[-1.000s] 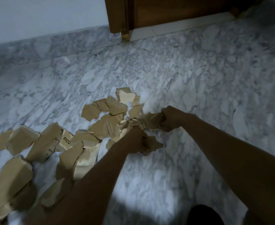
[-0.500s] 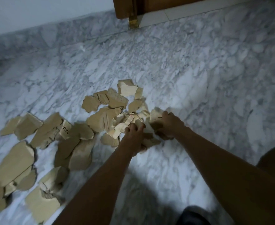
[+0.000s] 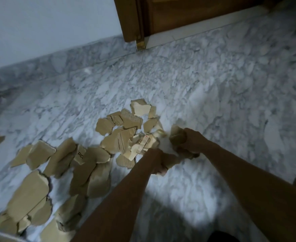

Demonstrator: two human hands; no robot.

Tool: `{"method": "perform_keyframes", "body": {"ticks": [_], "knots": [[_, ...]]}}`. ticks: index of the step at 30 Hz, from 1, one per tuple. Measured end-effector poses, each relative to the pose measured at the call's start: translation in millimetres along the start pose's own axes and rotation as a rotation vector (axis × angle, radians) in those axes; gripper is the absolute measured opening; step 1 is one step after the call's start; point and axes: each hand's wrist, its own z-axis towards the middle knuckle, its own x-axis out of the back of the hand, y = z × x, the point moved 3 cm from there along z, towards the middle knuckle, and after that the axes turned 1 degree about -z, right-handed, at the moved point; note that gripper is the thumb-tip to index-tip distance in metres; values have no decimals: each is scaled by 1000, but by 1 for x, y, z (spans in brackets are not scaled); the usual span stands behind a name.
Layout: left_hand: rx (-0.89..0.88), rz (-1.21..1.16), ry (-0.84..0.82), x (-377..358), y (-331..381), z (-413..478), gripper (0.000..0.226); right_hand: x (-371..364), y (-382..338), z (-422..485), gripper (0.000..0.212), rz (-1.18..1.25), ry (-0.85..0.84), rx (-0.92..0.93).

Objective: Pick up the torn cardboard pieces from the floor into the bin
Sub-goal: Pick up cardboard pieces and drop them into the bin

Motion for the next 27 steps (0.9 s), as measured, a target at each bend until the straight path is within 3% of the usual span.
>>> {"method": "perform_keyframes", "body": {"ticks": [2, 6, 11, 13, 16, 19, 24, 27], "knots": [[-23, -65, -77, 18, -9, -4, 46, 16, -15, 5, 65, 105, 17, 38], [-96, -35, -42, 89, -38, -9, 38, 34, -59, 28, 47, 287, 55, 92], [22, 16, 55, 158, -113, -9, 39, 13, -104, 75, 72, 68, -19, 74], [38, -49, 115, 153, -141, 1, 47, -4, -113, 83, 79, -93, -5, 27], [82, -109, 191, 116, -162, 21, 73, -28, -118, 79, 74, -285, 161, 0], [132, -16, 261, 83, -168, 33, 81, -44, -121, 71, 65, -370, 298, 77], [12, -37, 360, 75, -164, 26, 61, -34, -120, 60, 62, -201, 264, 113], [-16, -46, 405, 74, -160, 20, 62, -7, -119, 51, 45, -22, 248, 124]]}}
